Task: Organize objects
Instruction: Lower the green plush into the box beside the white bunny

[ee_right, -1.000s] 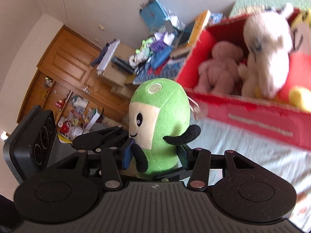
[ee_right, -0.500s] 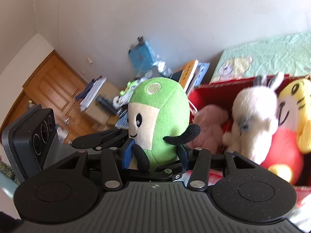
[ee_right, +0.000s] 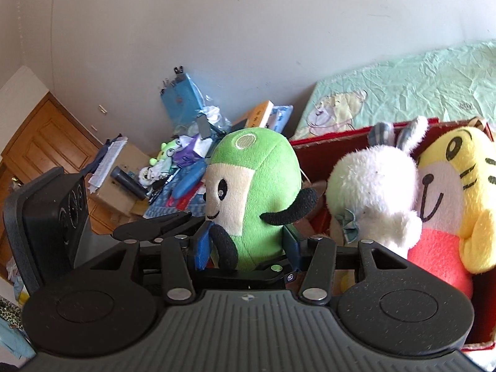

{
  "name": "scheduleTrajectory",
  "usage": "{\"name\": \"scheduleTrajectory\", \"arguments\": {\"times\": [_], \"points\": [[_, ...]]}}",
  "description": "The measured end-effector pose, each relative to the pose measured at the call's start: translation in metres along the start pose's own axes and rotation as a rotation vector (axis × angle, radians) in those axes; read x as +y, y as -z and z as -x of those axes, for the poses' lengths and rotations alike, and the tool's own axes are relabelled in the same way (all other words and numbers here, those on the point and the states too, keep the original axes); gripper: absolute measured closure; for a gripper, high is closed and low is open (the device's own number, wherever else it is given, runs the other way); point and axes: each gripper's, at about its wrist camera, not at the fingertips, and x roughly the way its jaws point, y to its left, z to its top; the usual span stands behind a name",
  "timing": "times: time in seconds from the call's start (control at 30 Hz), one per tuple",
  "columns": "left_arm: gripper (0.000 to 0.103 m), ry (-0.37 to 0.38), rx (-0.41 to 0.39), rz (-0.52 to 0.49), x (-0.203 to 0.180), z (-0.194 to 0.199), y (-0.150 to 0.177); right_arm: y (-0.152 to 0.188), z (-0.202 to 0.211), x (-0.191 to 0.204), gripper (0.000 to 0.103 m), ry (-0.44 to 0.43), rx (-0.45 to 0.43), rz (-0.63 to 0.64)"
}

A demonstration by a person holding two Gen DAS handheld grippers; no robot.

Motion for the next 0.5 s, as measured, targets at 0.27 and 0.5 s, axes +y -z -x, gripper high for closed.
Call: {"name": "scheduleTrajectory", "arguments": {"times": [0.27,0.5], "points": [[0.032,0.010,0.067,0.019,0.004,-0.025,0.005,0.001,-0.016,-0.007,0.052,0.066,0.051,-0.014],[0.030,-0.005,0.095,0.008,0.002,-0.037,0.006,0.002,-0.026,-0.013,0.053,0.133,0.089,-0.012]]}}
